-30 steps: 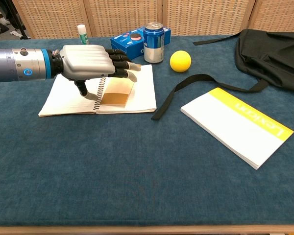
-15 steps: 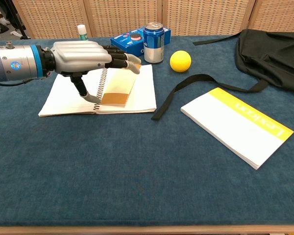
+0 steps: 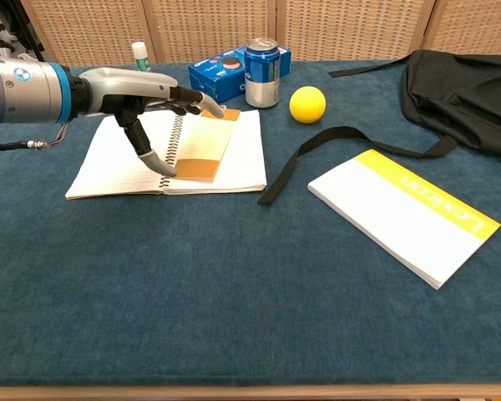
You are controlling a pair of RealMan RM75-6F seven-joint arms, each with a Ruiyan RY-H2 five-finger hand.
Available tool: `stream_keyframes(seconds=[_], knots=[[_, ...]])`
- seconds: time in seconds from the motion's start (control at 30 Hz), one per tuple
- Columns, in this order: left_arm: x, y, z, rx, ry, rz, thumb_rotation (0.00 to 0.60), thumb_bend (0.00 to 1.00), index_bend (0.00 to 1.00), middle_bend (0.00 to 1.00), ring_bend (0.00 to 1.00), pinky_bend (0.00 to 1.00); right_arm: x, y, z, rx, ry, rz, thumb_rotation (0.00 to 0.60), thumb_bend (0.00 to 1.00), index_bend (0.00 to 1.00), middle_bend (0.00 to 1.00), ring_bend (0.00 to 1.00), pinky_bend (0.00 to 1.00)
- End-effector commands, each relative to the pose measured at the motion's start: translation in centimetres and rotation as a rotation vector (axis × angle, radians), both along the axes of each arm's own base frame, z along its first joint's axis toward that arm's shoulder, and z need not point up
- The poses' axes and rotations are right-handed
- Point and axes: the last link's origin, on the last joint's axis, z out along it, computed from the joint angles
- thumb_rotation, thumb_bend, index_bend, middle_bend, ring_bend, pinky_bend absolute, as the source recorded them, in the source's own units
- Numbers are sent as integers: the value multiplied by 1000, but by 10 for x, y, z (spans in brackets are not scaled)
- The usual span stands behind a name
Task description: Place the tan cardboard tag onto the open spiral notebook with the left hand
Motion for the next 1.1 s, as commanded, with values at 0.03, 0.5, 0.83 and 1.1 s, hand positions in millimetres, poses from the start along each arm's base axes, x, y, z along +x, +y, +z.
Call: stream_keyframes(seconds=[0.03, 0.5, 0.83, 1.1], knots=[[2, 7, -8, -4, -40, 72, 600, 176, 0, 0, 0, 0, 0, 0, 0, 3, 0, 0, 600, 363, 0, 0, 0, 0], [-1, 16, -42, -37, -153, 172, 600, 178, 0, 0, 0, 0, 0, 0, -1, 10, -1, -2, 600, 363, 0, 0, 0, 0], [-6, 16, -50, -75, -133, 231, 600, 193, 0, 0, 0, 0, 0, 1, -1, 11, -7, -1, 600, 363, 0, 0, 0, 0], [-5, 9, -52, -103, -168, 285, 600, 219, 0, 0, 0, 0, 1, 1, -1, 19, -12, 2, 600, 363, 0, 0, 0, 0]])
